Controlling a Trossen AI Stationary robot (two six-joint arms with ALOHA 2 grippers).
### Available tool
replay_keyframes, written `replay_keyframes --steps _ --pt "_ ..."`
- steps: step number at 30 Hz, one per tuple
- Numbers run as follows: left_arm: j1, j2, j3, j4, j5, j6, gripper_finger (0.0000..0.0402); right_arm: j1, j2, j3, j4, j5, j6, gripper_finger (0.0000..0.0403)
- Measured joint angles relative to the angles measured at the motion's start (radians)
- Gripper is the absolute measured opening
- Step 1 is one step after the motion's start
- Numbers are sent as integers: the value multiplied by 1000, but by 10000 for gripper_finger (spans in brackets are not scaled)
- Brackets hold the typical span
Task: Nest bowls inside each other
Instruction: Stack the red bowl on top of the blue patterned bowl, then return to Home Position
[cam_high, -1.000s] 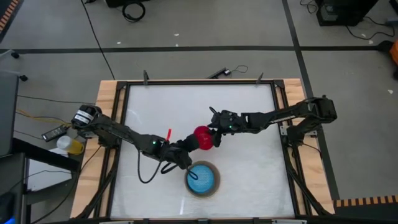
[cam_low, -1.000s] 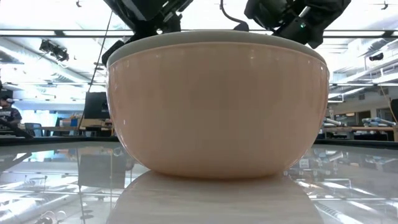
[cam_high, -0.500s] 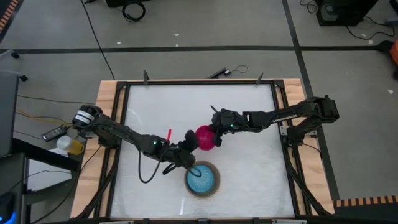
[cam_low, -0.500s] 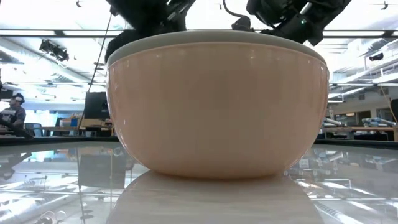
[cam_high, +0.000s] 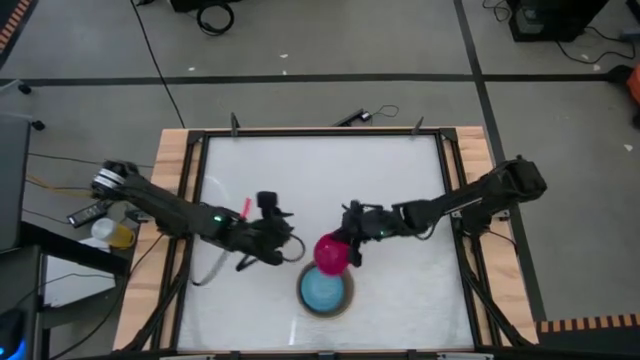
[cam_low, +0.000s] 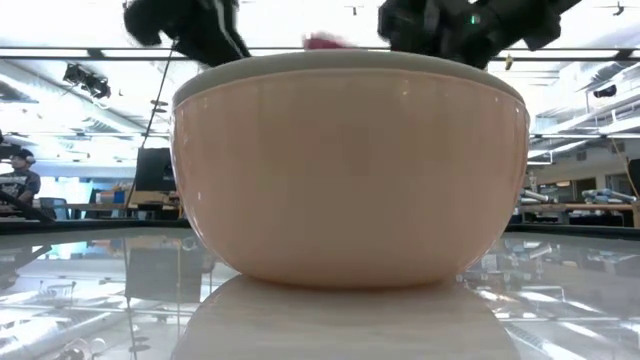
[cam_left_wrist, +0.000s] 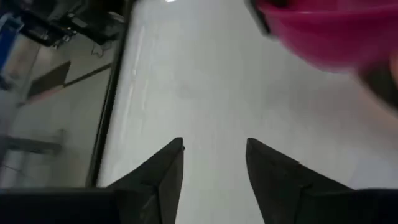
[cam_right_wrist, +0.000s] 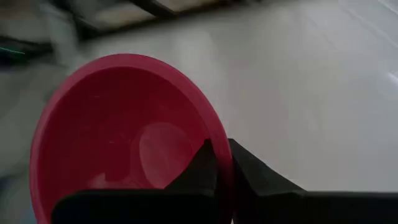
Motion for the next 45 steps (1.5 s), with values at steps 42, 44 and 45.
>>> replay_keyframes --steps 42,44,45 --pt "66 -429 -453 138 -22 -367 164 81 -177 188 -664 479 40 213" --pt "92 -515 -557 246 11 -366 164 76 -276 90 -638 490 47 210" --pt "103 -562 -619 308 38 -365 164 77 -323 31 -594 492 54 207"
